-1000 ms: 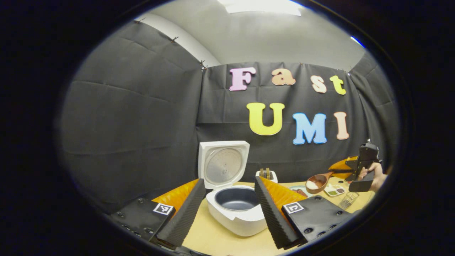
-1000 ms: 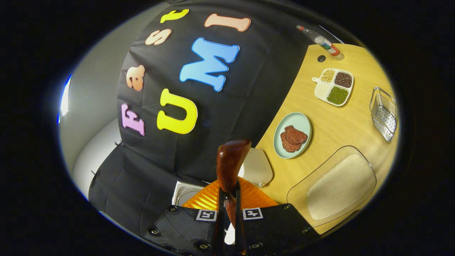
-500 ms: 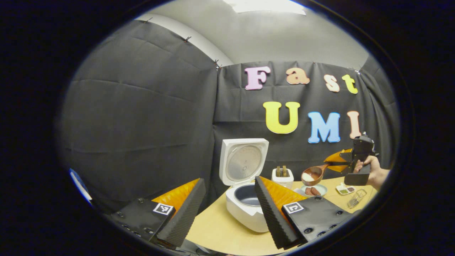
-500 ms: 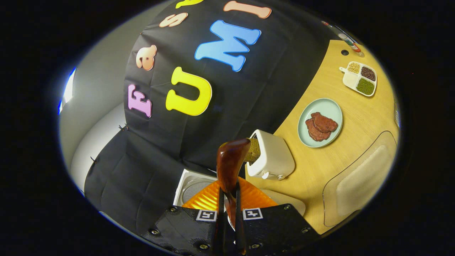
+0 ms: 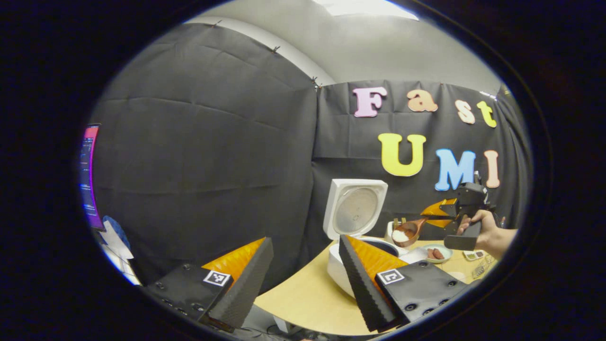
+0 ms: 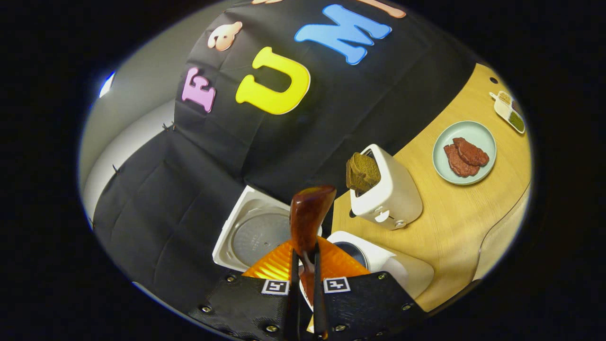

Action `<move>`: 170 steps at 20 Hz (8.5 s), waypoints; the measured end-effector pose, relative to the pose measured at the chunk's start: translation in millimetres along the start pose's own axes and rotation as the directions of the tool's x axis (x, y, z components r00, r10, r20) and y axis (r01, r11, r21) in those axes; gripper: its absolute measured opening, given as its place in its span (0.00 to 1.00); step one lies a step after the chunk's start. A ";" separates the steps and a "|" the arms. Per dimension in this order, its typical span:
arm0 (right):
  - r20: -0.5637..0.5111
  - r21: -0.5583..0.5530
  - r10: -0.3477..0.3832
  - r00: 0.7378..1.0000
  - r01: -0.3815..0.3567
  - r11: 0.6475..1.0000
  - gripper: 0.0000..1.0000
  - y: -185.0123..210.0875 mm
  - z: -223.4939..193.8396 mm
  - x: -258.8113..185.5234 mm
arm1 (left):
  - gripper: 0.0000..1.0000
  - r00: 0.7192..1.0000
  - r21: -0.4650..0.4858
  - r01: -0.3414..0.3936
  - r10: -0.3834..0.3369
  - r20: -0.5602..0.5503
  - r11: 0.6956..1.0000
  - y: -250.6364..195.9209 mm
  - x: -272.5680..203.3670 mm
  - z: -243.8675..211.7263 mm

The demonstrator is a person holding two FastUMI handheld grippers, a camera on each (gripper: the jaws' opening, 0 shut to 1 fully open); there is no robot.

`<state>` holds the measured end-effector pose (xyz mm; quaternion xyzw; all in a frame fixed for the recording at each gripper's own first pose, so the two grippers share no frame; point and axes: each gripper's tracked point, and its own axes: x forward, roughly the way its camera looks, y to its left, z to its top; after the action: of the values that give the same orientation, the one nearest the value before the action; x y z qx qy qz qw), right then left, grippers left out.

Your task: Close the left gripper, press the button to open the rice cooker; take a wooden spoon from the chopstick holder with the right hand, scoop a spoonful of rice and pour it into the rice cooker, then put the wooden spoon back into the chopstick holder.

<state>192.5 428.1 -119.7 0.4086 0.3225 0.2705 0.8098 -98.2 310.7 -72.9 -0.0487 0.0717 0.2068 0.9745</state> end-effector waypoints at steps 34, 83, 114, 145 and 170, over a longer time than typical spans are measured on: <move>0.097 -0.856 0.051 0.994 0.057 0.514 0.12 40.8 -24.1 3.4 | 0.95 0.997 0.024 -0.073 0.073 -0.013 0.997 23.5 -28.7 -6.9; 0.363 -0.285 -0.566 0.740 0.666 0.689 0.12 -367.5 156.8 -326.6 | 0.96 0.963 0.119 0.241 -0.253 0.095 0.963 -241.8 -19.2 64.6; 0.717 -0.400 -0.361 0.597 0.776 0.488 0.98 -187.6 182.4 -442.5 | 0.98 0.973 0.083 0.203 -0.211 0.097 0.976 -216.9 222.1 142.7; 0.673 -0.448 -0.379 0.635 0.758 0.474 0.98 -187.5 168.2 -430.7 | 0.97 0.959 0.068 0.228 -0.212 -0.185 0.971 -238.8 350.3 63.9; 0.616 -0.538 -0.328 0.716 0.687 0.488 0.98 -191.4 172.6 -438.2 | 0.94 0.939 0.011 0.247 -0.237 -0.251 0.969 -279.9 227.8 -33.0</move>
<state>71.3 -63.0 -68.7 -0.0247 0.1040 0.0183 0.9941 218.6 142.1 -123.6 -0.0617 0.1905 0.0762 0.9768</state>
